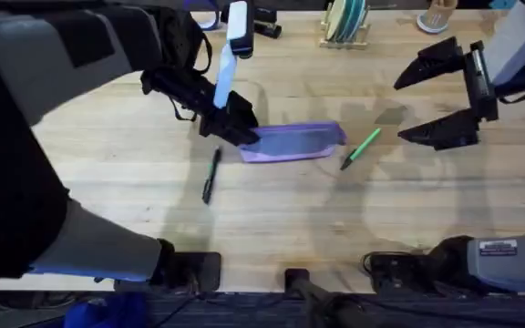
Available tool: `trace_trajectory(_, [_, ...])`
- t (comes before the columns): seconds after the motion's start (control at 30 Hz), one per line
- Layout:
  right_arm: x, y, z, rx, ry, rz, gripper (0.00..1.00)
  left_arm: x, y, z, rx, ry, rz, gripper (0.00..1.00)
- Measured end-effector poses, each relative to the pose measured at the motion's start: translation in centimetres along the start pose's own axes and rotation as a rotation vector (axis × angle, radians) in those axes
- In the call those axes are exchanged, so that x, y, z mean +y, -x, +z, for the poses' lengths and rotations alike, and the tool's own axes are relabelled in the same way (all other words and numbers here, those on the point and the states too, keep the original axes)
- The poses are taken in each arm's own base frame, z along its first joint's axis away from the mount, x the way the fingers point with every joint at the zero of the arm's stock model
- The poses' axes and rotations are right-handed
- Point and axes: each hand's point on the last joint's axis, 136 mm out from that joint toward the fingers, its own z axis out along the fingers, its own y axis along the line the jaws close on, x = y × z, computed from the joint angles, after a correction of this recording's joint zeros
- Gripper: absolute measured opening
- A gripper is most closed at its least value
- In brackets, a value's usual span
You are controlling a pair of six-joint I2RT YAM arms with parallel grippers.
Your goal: Unzip the bag, pick up the pens from the table one at a time and place them inside, then zip the bag closed.
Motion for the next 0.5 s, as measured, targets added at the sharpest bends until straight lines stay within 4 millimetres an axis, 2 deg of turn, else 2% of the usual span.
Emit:
trace_trajectory(0.3, [-0.17,-0.39,0.10,0.025,-0.002,-0.014,0.995,0.00,0.00,0.00,0.000,0.000,0.000,0.041])
trace_trajectory(0.5, [-0.11,-0.31,0.92,0.026,0.013,-0.035,0.995,0.00,0.00,0.00,0.000,0.000,0.000,0.041])
